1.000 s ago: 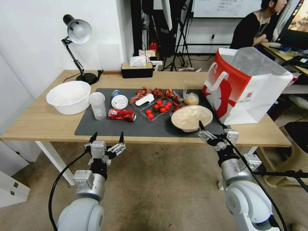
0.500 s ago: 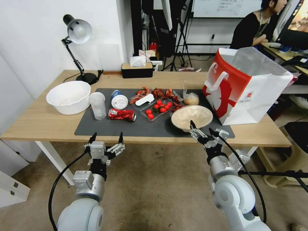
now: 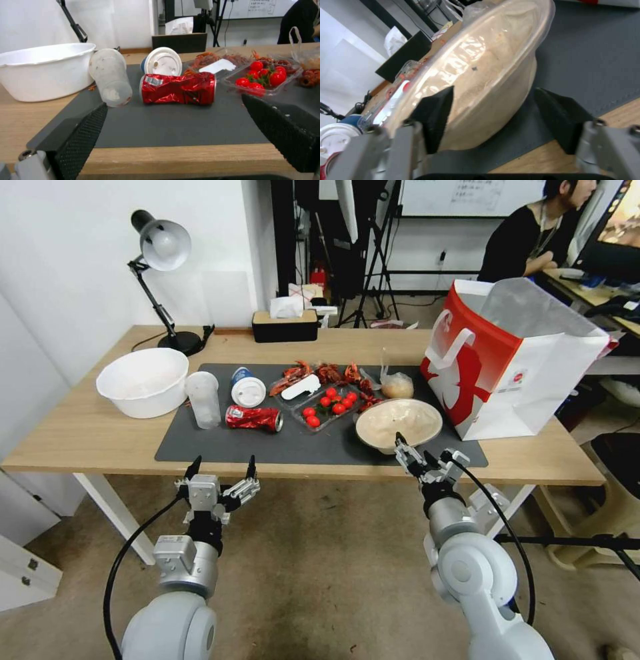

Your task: Pick up the trash from the table and place it into the takeout bag.

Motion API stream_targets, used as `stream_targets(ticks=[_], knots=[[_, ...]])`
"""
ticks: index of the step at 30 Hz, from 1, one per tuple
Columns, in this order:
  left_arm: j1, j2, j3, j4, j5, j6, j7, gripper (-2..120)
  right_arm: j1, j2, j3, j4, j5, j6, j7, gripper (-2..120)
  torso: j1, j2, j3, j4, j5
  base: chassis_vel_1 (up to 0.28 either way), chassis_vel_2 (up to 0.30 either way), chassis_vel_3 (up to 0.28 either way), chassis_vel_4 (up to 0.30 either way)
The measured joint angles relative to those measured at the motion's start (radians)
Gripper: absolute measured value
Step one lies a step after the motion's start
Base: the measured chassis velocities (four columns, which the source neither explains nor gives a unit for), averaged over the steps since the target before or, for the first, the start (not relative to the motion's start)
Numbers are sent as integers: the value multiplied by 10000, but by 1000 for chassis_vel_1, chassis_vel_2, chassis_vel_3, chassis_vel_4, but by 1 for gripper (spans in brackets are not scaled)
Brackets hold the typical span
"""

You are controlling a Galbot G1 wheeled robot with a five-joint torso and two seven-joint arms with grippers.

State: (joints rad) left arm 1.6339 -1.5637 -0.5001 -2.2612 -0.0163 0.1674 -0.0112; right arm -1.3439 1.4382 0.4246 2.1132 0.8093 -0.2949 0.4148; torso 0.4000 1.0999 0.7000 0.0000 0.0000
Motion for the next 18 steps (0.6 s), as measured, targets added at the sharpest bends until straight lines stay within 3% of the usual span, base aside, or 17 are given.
stream_targets(ticks=[18], knots=[[18,-22,41,83,40,-220,0,100,-90,-14,130,2,-6,-12,277,1,0,0,0,0,0,0,0,0,0]])
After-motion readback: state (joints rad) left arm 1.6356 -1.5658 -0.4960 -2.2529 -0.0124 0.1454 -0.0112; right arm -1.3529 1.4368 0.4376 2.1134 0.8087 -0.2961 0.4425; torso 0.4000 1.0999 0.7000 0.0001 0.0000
